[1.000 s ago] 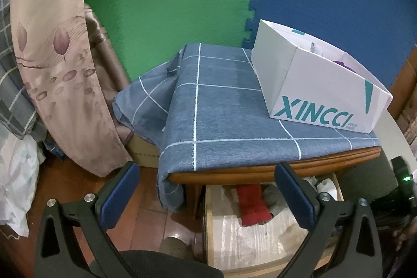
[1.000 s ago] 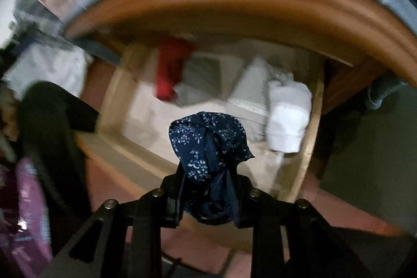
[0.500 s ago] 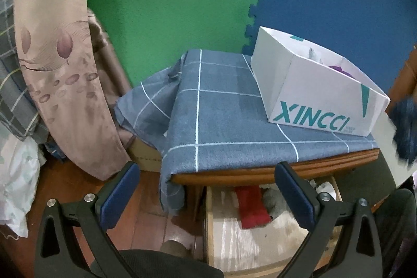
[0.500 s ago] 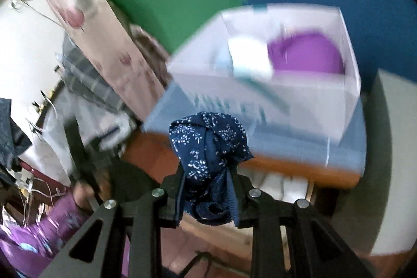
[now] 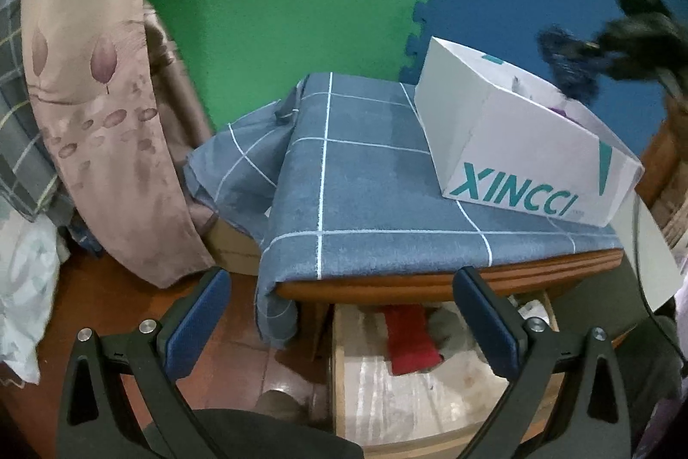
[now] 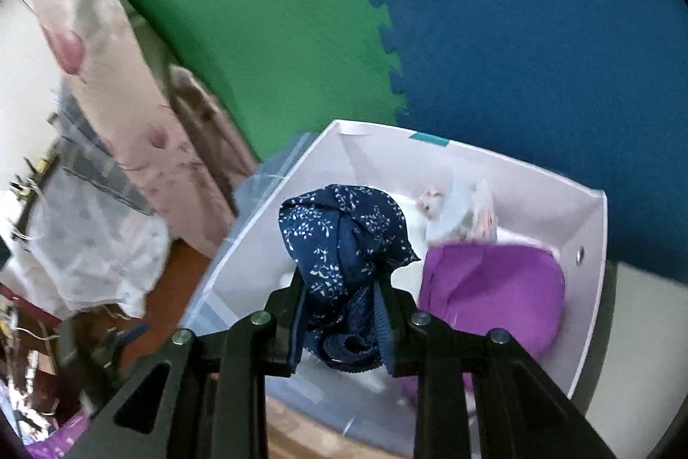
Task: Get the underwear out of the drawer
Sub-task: 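Carry the navy underwear with the right gripper and release it into the shoebox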
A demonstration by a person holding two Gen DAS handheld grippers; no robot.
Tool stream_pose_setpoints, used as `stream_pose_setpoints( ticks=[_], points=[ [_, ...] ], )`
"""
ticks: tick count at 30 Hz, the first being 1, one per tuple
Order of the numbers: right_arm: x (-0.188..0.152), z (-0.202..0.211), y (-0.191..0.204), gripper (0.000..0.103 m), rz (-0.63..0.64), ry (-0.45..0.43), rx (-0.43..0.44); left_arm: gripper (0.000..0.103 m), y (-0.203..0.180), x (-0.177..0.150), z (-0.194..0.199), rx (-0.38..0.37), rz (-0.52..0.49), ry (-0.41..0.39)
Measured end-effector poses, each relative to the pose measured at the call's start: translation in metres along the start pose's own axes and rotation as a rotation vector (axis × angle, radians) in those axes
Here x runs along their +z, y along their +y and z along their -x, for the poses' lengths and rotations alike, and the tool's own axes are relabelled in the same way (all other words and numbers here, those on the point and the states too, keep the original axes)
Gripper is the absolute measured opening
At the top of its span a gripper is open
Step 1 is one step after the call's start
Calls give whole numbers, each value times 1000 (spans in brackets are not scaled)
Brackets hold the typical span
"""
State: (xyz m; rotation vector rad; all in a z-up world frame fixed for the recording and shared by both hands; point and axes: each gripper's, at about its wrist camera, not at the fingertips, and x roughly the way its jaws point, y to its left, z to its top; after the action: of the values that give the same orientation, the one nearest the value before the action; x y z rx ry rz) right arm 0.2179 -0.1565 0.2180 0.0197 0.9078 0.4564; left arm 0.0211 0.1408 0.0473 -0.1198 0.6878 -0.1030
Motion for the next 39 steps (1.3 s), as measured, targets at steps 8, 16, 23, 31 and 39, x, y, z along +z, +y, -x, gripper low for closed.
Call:
stream_pose_setpoints(
  ticks=[8,16,23,31,39],
  points=[
    [36,-86,-6,27,15,98,-76,102,-16,-2,-2,7,-85,3],
    [59,-143,-3,27,5,151,-83,102,-23,-4,-4,-1,-124,15],
    [64,-180,1,27,17,208,-116,102,-16,-2,-6,-36,-89,29],
    [65,-194,-1,31,10,231,-146,102,-14,-1,-10,-38,-65,45],
    [58,-172,0,46,-4,188,-163,102,-19,-2,-13,-1,-89,50]
  ],
)
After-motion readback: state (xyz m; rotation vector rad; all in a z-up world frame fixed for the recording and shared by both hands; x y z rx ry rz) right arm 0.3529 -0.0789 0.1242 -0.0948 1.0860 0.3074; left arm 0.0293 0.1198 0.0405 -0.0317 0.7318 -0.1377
